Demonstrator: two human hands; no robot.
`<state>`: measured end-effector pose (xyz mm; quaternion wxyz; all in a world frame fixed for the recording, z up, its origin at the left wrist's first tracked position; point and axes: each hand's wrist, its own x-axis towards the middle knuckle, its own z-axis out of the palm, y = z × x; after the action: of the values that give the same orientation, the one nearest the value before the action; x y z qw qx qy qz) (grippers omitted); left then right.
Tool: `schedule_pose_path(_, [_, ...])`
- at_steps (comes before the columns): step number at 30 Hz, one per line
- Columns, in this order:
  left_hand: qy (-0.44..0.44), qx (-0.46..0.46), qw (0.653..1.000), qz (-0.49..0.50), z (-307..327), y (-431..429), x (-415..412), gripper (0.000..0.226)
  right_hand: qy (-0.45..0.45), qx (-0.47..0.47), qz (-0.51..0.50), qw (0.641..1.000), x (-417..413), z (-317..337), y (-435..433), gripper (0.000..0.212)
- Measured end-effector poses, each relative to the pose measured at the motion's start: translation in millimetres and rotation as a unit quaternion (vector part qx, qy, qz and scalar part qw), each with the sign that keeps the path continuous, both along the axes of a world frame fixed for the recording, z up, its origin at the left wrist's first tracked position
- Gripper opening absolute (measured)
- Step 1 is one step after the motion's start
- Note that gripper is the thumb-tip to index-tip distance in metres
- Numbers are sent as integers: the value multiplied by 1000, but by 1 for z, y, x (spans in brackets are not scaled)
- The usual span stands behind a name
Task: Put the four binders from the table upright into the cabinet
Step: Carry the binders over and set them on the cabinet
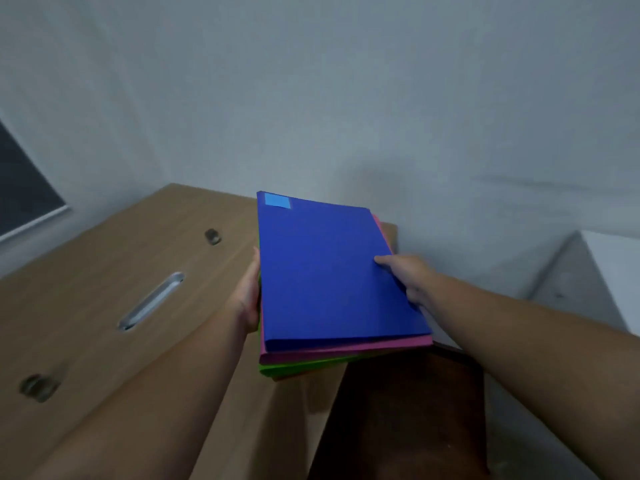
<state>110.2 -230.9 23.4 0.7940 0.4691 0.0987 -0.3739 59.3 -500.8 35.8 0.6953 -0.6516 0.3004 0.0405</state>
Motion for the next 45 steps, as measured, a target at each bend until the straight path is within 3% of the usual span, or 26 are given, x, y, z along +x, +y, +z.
schedule_pose_path(8, [-66,-2,981,-182,35,-198,-20,57,4,-52,-143,988,-99,46,-172,20])
schedule_pose_path(12, [-78,-13,974,-215,44,-289,-48,69,19,-72,-182,980,-157,64,-247,21])
schedule_pose_path(21, [-59,-14,961,-268,34,-470,-160,72,54,-91,-256,961,-292,61,-403,22])
schedule_pose_path(31, [-62,18,948,-311,20,-580,-215,63,74,-49,-327,941,-360,29,-493,28])
schedule_pose_path(37, [-80,56,939,-330,3,-634,-219,73,75,-48,-381,920,-382,6,-527,32])
schedule_pose_path(40, [-78,83,938,-328,-4,-656,-221,74,72,-38,-394,915,-389,-6,-546,24])
schedule_pose_path(45, [-76,95,935,-334,-15,-697,-219,74,72,-30,-389,918,-388,-23,-591,32])
